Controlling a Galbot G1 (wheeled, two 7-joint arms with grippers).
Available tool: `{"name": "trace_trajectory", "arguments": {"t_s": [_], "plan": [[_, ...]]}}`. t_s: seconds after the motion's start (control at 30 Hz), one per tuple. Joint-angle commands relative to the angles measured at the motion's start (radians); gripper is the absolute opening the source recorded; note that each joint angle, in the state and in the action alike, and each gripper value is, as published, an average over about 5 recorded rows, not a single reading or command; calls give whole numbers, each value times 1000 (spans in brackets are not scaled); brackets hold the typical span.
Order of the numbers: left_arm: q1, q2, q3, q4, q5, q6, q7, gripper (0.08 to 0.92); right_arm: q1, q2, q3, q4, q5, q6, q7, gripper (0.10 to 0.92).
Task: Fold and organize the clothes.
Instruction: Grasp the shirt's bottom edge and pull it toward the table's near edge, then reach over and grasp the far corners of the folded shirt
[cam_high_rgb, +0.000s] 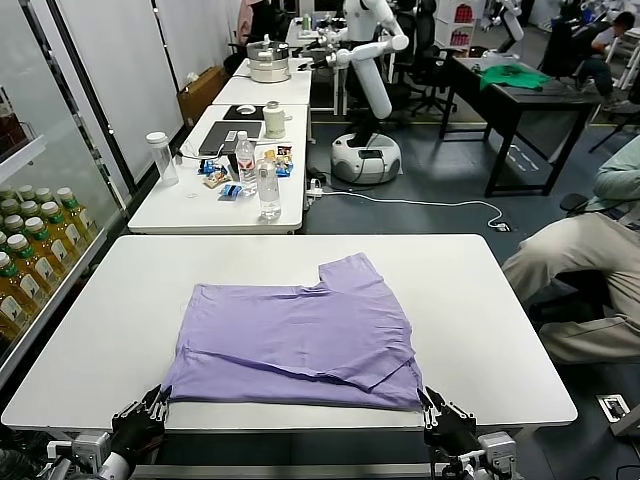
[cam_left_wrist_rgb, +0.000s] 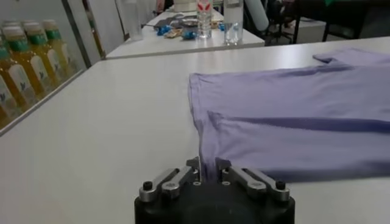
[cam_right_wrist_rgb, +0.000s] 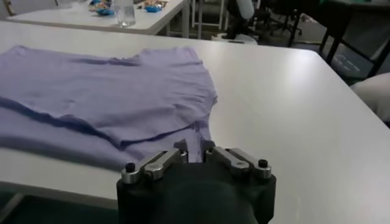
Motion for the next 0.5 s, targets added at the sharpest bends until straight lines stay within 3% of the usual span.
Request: {"name": "trace_trajectory", "arguments": {"t_s": [0.03, 0.27, 0.5], "plan": [[-115, 36, -48, 14, -49, -82, 8, 383, 222, 7, -20, -42, 38, -19, 13, 438], [-370, 88, 31, 154, -116, -25, 46, 582, 690, 82, -210, -353, 79, -80, 36, 637], [-567, 128, 121, 363, -117, 2, 85, 779, 958, 191, -344, -635, 78, -82, 30, 808]]}}
